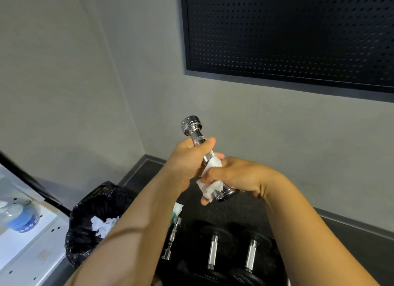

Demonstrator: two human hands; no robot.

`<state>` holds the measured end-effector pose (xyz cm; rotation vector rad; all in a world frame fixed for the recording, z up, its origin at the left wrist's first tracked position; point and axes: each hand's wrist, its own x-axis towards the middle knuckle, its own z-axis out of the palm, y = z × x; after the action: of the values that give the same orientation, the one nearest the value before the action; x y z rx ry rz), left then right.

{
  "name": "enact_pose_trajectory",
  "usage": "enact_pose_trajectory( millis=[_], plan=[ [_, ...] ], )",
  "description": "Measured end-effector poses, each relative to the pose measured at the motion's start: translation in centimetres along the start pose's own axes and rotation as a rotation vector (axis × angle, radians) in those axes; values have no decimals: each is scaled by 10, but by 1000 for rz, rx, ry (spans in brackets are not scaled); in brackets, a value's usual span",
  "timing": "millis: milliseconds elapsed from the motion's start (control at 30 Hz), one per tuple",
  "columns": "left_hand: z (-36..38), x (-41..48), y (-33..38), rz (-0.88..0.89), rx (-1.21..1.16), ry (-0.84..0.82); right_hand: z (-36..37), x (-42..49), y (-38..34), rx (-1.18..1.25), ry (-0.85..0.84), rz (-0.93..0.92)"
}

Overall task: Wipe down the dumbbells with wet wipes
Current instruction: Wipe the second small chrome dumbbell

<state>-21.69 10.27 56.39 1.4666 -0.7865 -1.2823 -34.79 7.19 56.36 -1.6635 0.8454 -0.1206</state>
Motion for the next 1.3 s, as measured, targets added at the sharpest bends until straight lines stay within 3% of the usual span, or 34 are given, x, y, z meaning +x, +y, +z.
enact_pose_trajectory(
  millis=[100, 267, 467, 700, 800, 900, 1000, 1067, 1133, 1200, 1300],
  plan=[
    [5, 2, -2, -19, -222, 108, -3, 5, 6, -59, 50, 7],
    [9, 7, -3, 34, -359, 295, -16, 8, 15, 247, 309, -30],
    [5, 7, 2, -33, -695, 421, -10, -8, 20, 94, 547, -221],
    [6, -2, 0, -146, -880, 381, 34, 9, 47, -181, 672, -433],
    [10, -7, -3, -116, -918, 325, 35, 10, 43, -138, 789, -457],
    [14, -12, -9, 9, -909, 208, 33, 12, 35, 98, 871, -381],
    [11, -12, -14, 198, -846, 77, 30, 12, 25, 564, 780, -226],
    [4, -11, -16, 281, -713, -17, 25, 7, 19, 836, 602, -32],
    [-3, -11, -17, 324, -578, -98, 19, 4, 18, 903, 416, 126],
    [-9, -13, -16, 338, -473, -134, 16, 4, 20, 920, 334, 195],
    [-8, -16, -19, 309, -390, -59, 17, 5, 17, 881, 412, 205]
  ],
)
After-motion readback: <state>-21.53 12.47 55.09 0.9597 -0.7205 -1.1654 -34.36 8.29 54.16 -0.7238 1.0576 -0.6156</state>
